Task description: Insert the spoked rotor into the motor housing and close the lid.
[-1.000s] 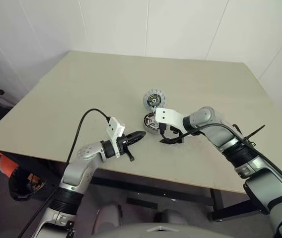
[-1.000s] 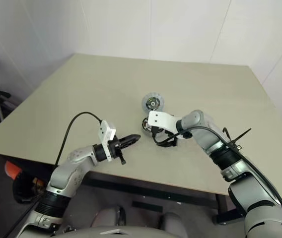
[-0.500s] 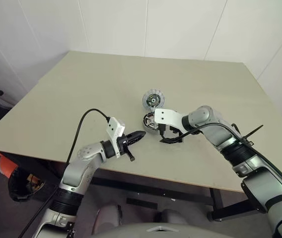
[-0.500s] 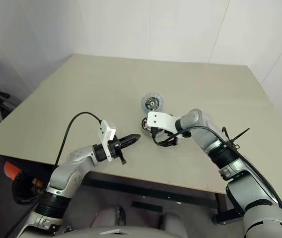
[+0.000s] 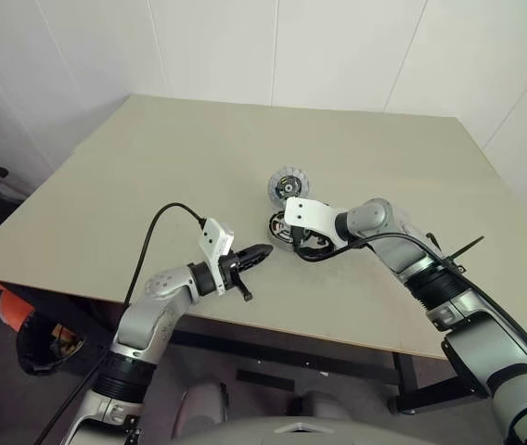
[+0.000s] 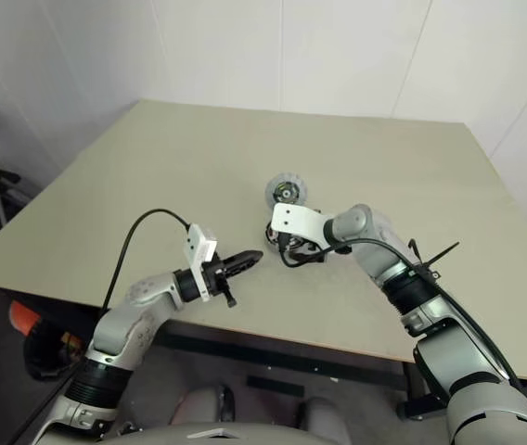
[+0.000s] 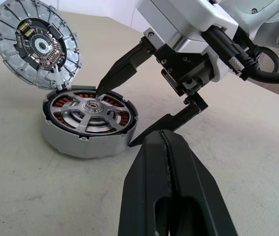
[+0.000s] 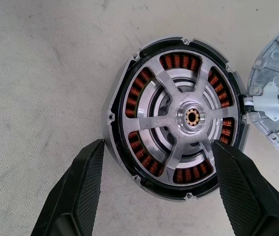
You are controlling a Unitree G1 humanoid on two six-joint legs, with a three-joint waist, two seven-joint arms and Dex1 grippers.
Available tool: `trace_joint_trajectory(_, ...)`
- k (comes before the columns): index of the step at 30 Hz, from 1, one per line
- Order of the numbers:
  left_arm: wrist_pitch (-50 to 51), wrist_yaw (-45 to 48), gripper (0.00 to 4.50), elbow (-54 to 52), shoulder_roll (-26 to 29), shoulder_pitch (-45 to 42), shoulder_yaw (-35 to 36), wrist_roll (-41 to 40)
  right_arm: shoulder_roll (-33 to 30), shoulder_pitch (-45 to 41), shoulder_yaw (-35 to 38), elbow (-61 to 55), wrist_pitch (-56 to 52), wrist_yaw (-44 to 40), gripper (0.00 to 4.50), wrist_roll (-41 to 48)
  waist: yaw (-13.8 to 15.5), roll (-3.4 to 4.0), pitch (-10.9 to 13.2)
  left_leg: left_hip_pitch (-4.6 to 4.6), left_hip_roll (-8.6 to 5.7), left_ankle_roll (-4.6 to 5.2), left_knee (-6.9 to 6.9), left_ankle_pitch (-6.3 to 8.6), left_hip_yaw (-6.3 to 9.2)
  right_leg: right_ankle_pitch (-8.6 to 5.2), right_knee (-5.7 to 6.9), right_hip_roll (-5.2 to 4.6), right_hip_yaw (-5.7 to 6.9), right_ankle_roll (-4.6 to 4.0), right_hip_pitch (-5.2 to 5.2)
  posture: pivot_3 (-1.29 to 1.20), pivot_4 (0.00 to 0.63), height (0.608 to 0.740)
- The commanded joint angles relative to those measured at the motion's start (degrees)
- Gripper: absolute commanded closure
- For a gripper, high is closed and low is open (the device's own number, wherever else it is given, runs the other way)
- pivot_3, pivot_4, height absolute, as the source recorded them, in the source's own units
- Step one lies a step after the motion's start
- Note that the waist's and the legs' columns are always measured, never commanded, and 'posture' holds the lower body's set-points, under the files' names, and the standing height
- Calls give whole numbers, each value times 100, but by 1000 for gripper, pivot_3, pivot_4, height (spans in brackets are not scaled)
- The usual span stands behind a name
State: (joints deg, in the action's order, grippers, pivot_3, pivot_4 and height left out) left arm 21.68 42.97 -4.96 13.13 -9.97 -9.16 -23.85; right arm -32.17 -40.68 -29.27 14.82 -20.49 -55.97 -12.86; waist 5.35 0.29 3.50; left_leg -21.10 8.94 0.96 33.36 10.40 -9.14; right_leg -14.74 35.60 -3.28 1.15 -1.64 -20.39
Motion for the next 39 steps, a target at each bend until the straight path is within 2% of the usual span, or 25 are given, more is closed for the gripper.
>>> trace_joint_trajectory(1, 18, -8, 4500, -170, -6, -70, 84, -92, -151, -77, 322, -387, 45, -19, 621, 11, 1, 0, 0, 0, 0, 0, 0, 0, 0, 0, 0, 0, 0, 0, 0, 0, 0, 740)
trace_joint_trajectory(10, 120, -47, 4500, -186, -30, -73, 97, -107, -410, 379, 368, -1646, -340, -495, 621, 247, 9, 0, 0, 0, 2, 2, -2, 1, 0, 0, 0, 0, 0, 0, 0, 0, 0, 740)
trace_joint_trajectory(14, 142, -49, 4500, -171, -40, -94, 90, -117, -419, 539, 313, -1839, -495, -591, 621, 257, 9, 0, 0, 0, 1, 4, -2, 2, 0, 0, -1, 0, 0, 0, 0, 0, 0, 740)
trace_joint_trajectory(34, 105, -118, 4500, -168, -96, -75, 109, -109, -88, 146, 172, -462, -107, -665, 621, 93, -2, 0, 0, 1, 3, 5, 0, 0, -4, 0, 0, 0, 0, -1, 1, 0, 0, 740)
trace_joint_trajectory(37, 103, -125, 4500, -152, -107, -89, 121, -111, -60, 53, 186, -288, -29, -665, 1201, 61, -9, 0, 0, 4, 3, 5, 1, 0, -6, 1, 0, 0, -1, -3, 2, 0, 0, 740)
trace_joint_trajectory(39, 106, -129, 4500, -150, -113, -92, 126, -111, -48, 27, 196, -239, 1, -675, 1877, 51, -3, 0, 0, 3, 4, 7, 1, -3, -9, 1, 0, -1, -1, -4, 2, 0, 0, 740)
